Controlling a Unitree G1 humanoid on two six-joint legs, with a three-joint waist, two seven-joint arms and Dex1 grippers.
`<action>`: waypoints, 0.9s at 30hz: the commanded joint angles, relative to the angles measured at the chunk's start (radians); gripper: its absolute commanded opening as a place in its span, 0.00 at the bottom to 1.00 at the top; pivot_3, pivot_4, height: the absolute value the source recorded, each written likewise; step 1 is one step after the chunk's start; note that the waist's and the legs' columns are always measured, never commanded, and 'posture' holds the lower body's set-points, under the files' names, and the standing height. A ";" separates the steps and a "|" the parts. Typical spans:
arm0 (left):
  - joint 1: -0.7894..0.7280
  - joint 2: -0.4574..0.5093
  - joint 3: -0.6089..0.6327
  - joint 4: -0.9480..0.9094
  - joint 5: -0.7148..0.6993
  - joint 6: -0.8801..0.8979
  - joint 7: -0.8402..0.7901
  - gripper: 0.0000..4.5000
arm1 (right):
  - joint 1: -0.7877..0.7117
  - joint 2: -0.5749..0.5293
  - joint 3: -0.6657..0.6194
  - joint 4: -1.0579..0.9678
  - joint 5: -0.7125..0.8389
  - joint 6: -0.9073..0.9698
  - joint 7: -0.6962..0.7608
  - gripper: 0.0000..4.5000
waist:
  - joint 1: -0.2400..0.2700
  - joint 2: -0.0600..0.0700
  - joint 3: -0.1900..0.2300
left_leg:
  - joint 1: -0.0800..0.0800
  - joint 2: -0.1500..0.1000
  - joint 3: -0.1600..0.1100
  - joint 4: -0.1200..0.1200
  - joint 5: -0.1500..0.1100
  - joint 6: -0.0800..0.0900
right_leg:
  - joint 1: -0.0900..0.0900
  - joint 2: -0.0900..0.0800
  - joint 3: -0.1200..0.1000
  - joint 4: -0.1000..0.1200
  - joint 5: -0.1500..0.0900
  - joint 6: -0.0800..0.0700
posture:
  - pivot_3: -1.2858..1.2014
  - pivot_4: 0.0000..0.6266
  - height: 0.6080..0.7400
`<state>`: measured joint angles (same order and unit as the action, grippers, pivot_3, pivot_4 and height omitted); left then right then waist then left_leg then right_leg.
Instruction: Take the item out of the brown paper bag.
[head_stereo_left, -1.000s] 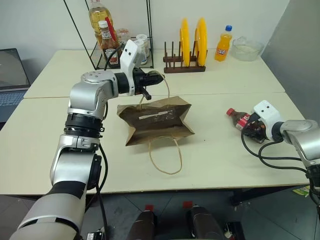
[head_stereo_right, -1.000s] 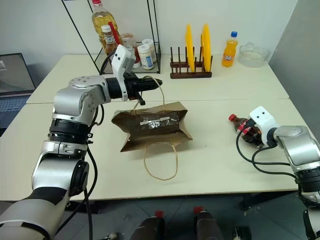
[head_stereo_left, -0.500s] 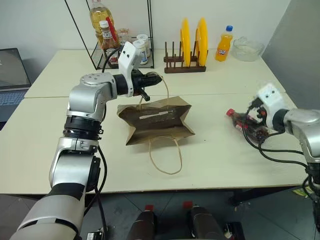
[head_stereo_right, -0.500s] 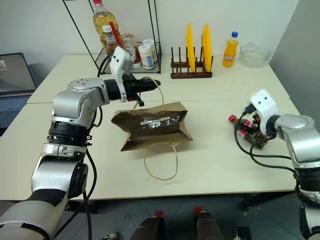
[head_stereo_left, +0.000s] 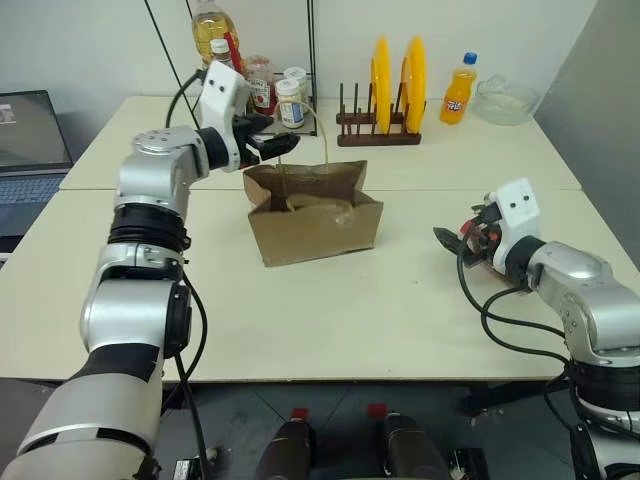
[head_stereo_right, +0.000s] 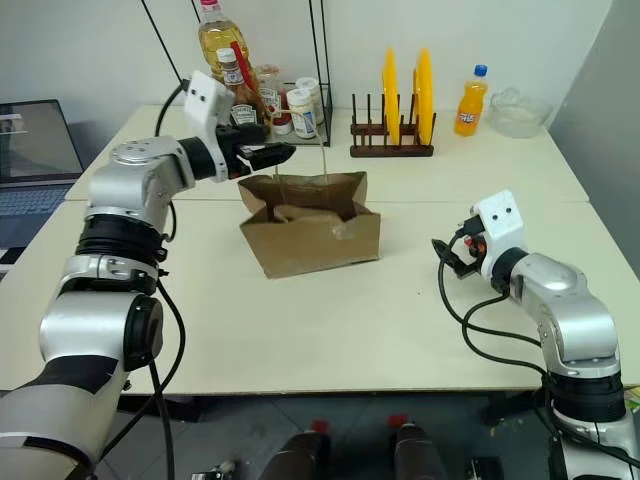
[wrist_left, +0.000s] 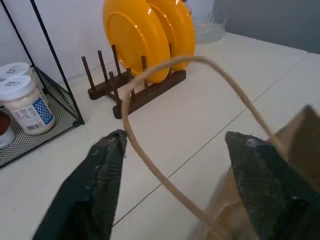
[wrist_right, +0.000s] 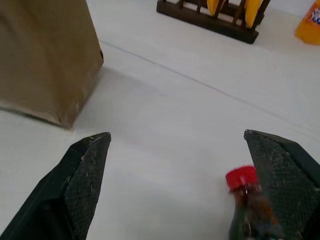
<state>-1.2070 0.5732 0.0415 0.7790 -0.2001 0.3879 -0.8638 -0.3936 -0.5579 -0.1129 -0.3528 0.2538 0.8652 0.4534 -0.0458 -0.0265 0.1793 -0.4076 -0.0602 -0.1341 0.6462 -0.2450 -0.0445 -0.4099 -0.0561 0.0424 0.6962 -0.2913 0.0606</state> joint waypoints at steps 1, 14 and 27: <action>0.021 0.054 0.053 -0.106 -0.029 0.041 0.004 1.00 | 0.030 0.011 -0.002 -0.070 -0.002 -0.036 -0.018 1.00 | -0.008 0.000 0.000 | 0.000 0.000 0.000 0.000 0.000 0.000 | 0.000 0.000 0.000 0.000 0.000 0.000 | 0.52 0.24 1.00; 0.819 0.116 0.375 -0.822 -0.069 0.180 0.277 1.00 | 0.344 0.186 -0.019 -0.318 -0.013 -0.081 -0.167 1.00 | -0.010 0.003 -0.003 | 0.006 0.002 -0.001 -0.003 -0.003 0.000 | 0.001 -0.002 0.004 0.001 -0.001 -0.001 | 0.52 0.24 1.00; 1.397 -0.217 0.217 -1.360 -0.074 0.286 0.507 1.00 | 0.542 0.354 0.048 -0.357 -0.044 -0.112 -0.308 1.00 | 0.025 0.000 -0.007 | 0.010 0.002 -0.002 -0.002 -0.003 0.002 | 0.008 -0.002 0.001 -0.002 0.001 -0.003 | 0.52 0.24 1.00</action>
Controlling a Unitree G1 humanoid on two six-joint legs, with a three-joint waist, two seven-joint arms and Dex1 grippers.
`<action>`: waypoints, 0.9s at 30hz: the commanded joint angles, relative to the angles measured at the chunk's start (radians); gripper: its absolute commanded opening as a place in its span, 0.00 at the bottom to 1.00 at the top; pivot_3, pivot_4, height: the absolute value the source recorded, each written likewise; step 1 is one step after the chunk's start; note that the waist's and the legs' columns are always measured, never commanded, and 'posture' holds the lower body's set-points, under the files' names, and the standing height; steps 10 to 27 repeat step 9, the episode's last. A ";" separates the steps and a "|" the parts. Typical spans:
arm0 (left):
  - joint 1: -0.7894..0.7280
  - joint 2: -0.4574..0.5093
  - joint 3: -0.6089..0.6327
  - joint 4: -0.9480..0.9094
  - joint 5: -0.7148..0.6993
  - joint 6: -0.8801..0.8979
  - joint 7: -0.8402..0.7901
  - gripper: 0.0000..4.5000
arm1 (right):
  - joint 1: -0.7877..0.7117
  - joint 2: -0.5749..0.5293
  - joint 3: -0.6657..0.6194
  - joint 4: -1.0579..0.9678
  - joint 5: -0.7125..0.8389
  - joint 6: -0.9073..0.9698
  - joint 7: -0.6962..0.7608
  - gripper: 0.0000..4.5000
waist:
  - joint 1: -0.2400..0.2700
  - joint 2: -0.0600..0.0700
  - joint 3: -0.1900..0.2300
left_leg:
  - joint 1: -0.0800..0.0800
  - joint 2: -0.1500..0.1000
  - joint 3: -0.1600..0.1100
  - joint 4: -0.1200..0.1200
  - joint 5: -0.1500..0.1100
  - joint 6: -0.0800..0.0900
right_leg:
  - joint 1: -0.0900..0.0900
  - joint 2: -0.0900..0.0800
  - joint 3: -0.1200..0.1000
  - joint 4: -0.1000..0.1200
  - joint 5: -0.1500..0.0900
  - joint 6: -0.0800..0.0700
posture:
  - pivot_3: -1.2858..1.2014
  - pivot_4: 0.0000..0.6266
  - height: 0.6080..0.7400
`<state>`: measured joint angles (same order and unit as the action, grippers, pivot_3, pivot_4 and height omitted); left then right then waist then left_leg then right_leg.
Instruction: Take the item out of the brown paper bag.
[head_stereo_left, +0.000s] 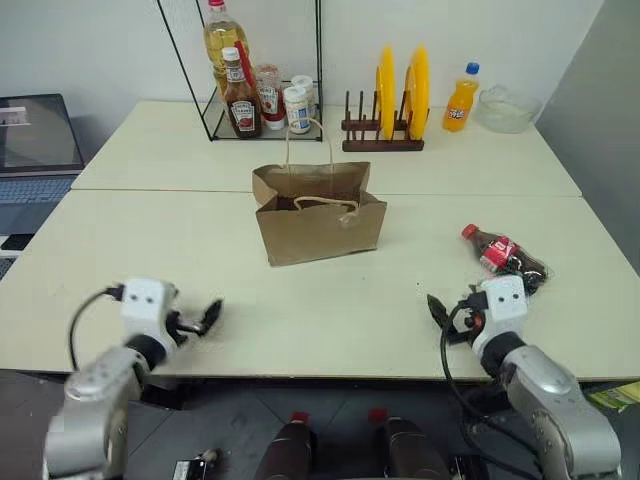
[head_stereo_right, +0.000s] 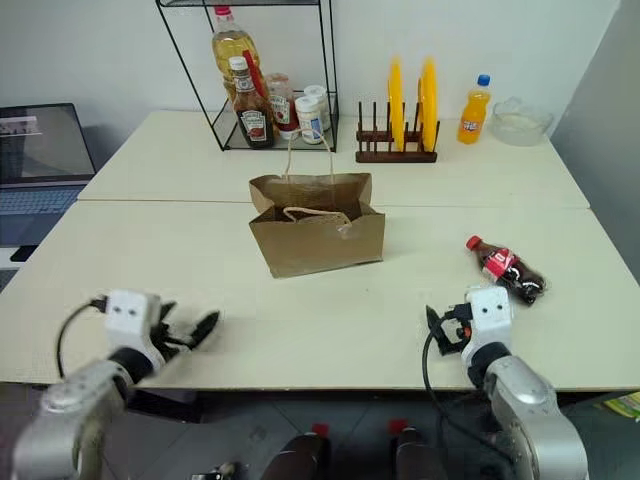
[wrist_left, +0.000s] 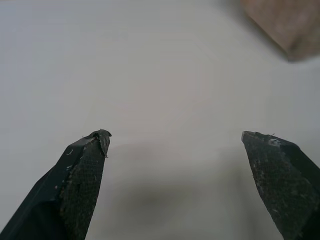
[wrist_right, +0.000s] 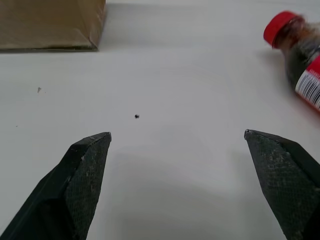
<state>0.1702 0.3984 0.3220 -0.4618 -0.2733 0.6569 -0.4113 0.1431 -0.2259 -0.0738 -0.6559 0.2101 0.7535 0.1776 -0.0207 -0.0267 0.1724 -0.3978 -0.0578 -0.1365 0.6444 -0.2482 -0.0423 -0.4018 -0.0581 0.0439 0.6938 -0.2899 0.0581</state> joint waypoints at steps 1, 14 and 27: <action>0.035 -0.070 -0.097 -0.142 0.011 0.019 0.079 1.00 | 0.009 0.036 0.015 -0.059 0.000 0.004 -0.043 1.00 | 0.000 0.000 0.000 | 0.000 0.000 0.000 0.000 0.000 0.000 | 0.000 0.000 0.000 0.000 0.000 0.000 | 0.52 0.24 1.00; 0.029 -0.185 -0.260 -0.172 0.063 0.049 0.211 1.00 | -0.007 0.082 0.033 -0.076 -0.039 0.015 -0.125 1.00 | -0.005 0.003 -0.003 | 0.000 0.001 0.001 -0.001 0.000 0.000 | 0.000 0.004 0.000 0.000 0.000 0.000 | 0.52 0.24 1.00; 0.029 -0.185 -0.260 -0.172 0.063 0.049 0.211 1.00 | -0.007 0.082 0.033 -0.076 -0.039 0.015 -0.125 1.00 | -0.005 0.003 -0.003 | 0.000 0.001 0.001 -0.001 0.000 0.000 | 0.000 0.004 0.000 0.000 0.000 0.000 | 0.52 0.24 1.00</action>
